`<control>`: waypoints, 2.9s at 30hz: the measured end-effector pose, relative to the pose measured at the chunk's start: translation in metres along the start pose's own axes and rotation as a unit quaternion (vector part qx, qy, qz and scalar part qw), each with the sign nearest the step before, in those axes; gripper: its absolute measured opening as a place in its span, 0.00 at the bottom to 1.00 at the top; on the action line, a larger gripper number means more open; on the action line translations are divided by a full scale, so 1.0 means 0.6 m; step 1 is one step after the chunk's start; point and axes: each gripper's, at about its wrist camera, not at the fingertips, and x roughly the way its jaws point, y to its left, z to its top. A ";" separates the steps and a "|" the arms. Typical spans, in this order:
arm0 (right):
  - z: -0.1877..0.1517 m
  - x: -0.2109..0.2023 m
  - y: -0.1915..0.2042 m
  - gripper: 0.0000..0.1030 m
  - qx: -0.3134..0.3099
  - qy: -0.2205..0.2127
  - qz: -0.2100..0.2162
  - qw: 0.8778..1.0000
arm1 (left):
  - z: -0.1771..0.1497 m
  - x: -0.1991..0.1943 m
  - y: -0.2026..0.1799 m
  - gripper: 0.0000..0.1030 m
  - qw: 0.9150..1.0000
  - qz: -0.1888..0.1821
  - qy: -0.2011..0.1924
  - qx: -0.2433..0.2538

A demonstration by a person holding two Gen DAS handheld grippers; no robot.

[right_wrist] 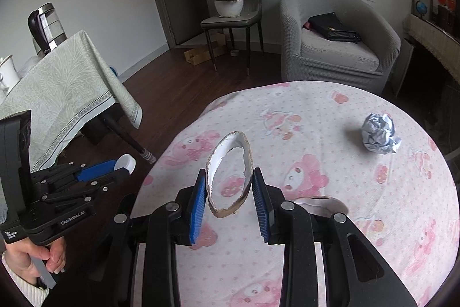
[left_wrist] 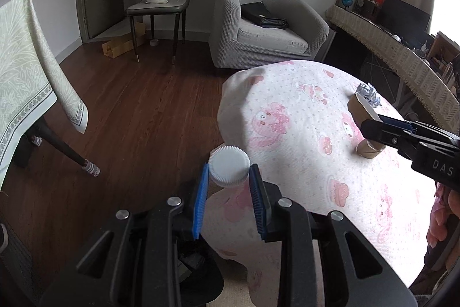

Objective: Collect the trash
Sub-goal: 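Carry the bottle cap and the cardboard piece over the green bin, then open the left tool over the bin while the right tool releases the cardboard piece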

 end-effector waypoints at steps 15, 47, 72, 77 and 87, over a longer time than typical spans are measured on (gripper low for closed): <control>0.000 0.026 0.094 0.31 -0.048 0.022 0.049 0.997 | -0.037 0.000 0.071 0.30 0.999 0.027 0.021 -0.011; -0.011 0.096 0.240 0.31 -0.095 0.078 0.116 0.986 | -0.253 0.112 0.205 0.30 0.967 0.050 0.249 -0.024; -0.057 0.239 0.324 0.31 -0.121 0.166 0.106 0.973 | -0.212 0.012 0.284 0.57 0.985 0.071 0.154 -0.043; -0.085 0.269 0.335 0.31 -0.130 0.189 0.099 0.968 | -0.187 -0.024 0.297 0.56 0.989 0.084 0.113 -0.049; -0.164 0.342 0.351 0.31 -0.148 0.256 0.088 0.951 | -0.132 -0.082 0.296 0.37 0.994 0.074 0.040 -0.072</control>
